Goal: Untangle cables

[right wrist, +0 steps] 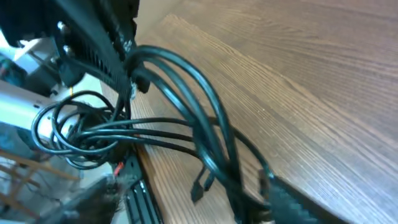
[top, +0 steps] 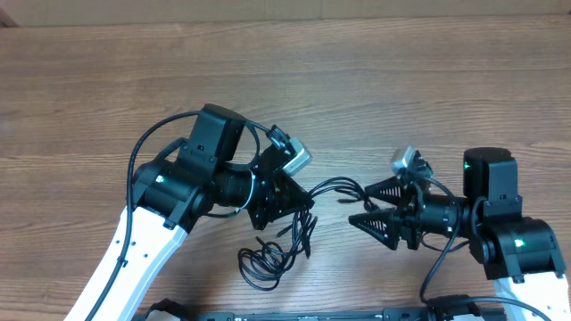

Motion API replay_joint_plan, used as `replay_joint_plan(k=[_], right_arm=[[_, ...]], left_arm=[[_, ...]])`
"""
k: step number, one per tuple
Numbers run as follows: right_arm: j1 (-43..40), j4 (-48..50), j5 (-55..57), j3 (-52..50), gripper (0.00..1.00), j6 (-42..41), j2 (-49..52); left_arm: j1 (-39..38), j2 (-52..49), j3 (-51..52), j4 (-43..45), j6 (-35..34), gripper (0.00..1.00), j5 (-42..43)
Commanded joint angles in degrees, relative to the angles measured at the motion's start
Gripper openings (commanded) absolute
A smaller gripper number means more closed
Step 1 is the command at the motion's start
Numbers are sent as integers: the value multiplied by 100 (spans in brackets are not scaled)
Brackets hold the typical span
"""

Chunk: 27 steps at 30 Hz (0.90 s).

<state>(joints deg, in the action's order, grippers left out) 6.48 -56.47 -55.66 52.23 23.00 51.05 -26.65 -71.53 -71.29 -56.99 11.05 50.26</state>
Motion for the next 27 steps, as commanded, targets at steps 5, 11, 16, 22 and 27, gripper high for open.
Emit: replay_joint_plan(k=[5,11,16,22,27], right_arm=[[26,-20,2,87,15,452,-26],[26,61,-184,87,4,450,-24],[26,59,-184,87,4,444,-26],[26,339,-400,90,4,101,-24],[26,540,-896,90,4,81,-24]], left_arm=[[-33,-4,-55,48,-601,4,74],[-33,-4,-55,48,-597,4,48],[-33,-4,-55,42,-595,4,-15],[-37,-4,-55,2,-531,4,-457],[-39,-7,-55,0,-374,4,-457]])
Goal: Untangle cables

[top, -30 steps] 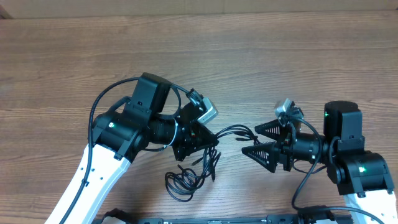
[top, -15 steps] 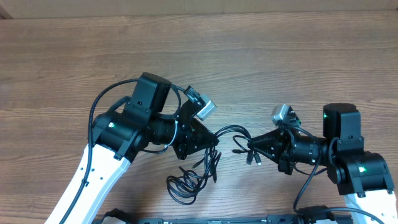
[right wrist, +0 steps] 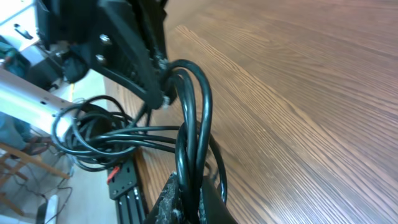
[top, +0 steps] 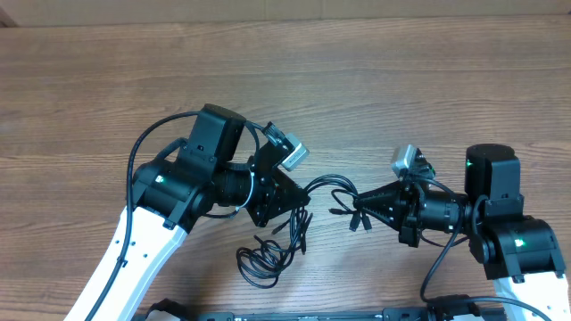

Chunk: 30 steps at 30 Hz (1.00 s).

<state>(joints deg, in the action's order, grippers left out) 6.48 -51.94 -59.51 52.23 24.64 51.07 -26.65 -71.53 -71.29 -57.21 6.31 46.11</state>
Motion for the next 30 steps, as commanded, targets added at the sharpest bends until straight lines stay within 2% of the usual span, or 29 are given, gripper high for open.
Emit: replay_joint_plan(k=[1,9,12,18,26,30], right_arm=[[26,90,-511,90,4,-83,-26],[26,92,-514,90,4,-83,-26],[26,92,-511,90,4,-83,-26],[26,90,-503,90,4,-83,-26],[26,87,-463,90,4,-83,-26],[26,157,-466,90,4,-109,-26]], left_arm=[[-39,-7,-55,22,101,4,-39],[-201,-7,-55,17,155,4,2],[-428,-7,-55,-83,450,4,-28],[-573,-7,-55,-693,549,4,-898],[-581,-7,-55,-761,551,4,-1176],[-605,-9,-55,-1051,953,4,-1180]])
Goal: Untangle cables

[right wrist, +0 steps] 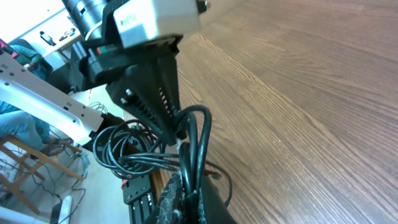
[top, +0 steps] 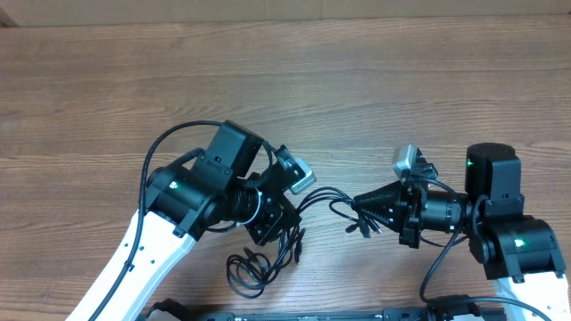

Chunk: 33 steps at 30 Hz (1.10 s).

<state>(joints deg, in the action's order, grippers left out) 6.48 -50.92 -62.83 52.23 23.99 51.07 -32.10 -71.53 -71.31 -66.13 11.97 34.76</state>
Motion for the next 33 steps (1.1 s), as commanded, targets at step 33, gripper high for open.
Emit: replay_joint_plan(k=[33], right_arm=[[26,531,-197,90,4,-820,-26]], left_arm=[[-1209,-310,-52,981,1379,4,1272]])
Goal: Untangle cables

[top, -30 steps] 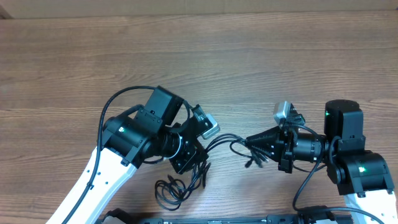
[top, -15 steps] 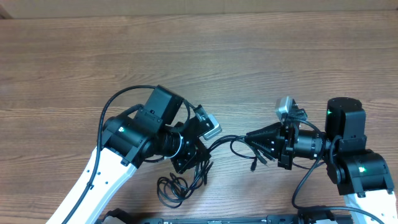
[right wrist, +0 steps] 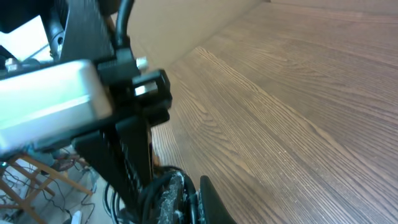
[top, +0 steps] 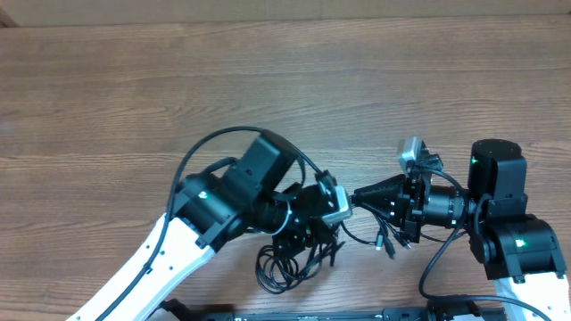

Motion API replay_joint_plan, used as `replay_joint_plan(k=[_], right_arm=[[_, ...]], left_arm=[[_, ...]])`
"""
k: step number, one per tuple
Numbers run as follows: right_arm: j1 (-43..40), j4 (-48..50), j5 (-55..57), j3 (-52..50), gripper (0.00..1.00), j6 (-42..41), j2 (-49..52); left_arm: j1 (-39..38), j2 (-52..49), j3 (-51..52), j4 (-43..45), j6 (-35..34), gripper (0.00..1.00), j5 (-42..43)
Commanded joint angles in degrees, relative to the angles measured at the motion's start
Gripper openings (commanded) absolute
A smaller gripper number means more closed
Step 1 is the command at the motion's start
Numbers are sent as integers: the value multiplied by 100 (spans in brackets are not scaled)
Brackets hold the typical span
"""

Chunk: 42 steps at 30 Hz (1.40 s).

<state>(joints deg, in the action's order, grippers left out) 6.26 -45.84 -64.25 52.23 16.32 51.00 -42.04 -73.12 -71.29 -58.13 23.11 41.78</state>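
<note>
A bundle of black cables (top: 290,263) lies in loops near the table's front edge. Strands run up from it to both grippers, and plug ends (top: 385,239) dangle under the right one. My left gripper (top: 332,214) sits just left of my right gripper (top: 359,198), their tips almost touching. Its silver wrist camera (right wrist: 50,115) fills the left of the right wrist view and mostly hides its fingers from above. The right gripper (right wrist: 189,202) is shut on black cable strands (right wrist: 155,186). The left gripper's dark fingers come down onto the same strands.
The wooden table (top: 268,80) stretches away behind both arms. A black rail (top: 312,314) runs along the front edge just below the cable loops. Both arms crowd the front middle.
My left arm has moved right, so its gripper is now right against the right gripper's tip. The cable loops came along to the right. The right gripper stays shut on the strands.
My right gripper stood open to the right of strands held by the left gripper. It then shut on those strands and stayed shut. The left arm first sat farther left, then moved forward, and now presses close to the right gripper with the loops beneath it.
</note>
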Motion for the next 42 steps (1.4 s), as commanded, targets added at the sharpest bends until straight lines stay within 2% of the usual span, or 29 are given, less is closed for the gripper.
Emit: replay_joint_plan(k=[1,14,18,20,25,29,31,36,42], right_arm=[[48,28,-57,90,4,-52,-20],[48,-11,37,90,4,-52,-20],[48,-4,450,90,4,-358,-20],[48,35,754,90,4,-623,-20],[48,35,787,90,4,-695,-20],[48,37,787,90,4,-695,-20],[48,22,787,90,4,-715,-20],[48,-9,793,90,4,-713,-20],[48,-188,1285,90,4,-715,-20]], left_arm=[[-243,-216,-55,214,264,4,570],[-299,-459,-55,455,260,4,695],[-299,-459,-55,109,212,4,175],[-297,-459,-55,-232,155,4,-380],[-286,-459,-55,-461,-697,4,-1609],[-284,-459,-55,-461,-1088,4,-2138],[-166,-459,-55,-461,-1644,4,-2610],[522,-452,-57,-428,-2326,4,-2671],[1228,-356,-57,-245,-2308,4,-2111]])
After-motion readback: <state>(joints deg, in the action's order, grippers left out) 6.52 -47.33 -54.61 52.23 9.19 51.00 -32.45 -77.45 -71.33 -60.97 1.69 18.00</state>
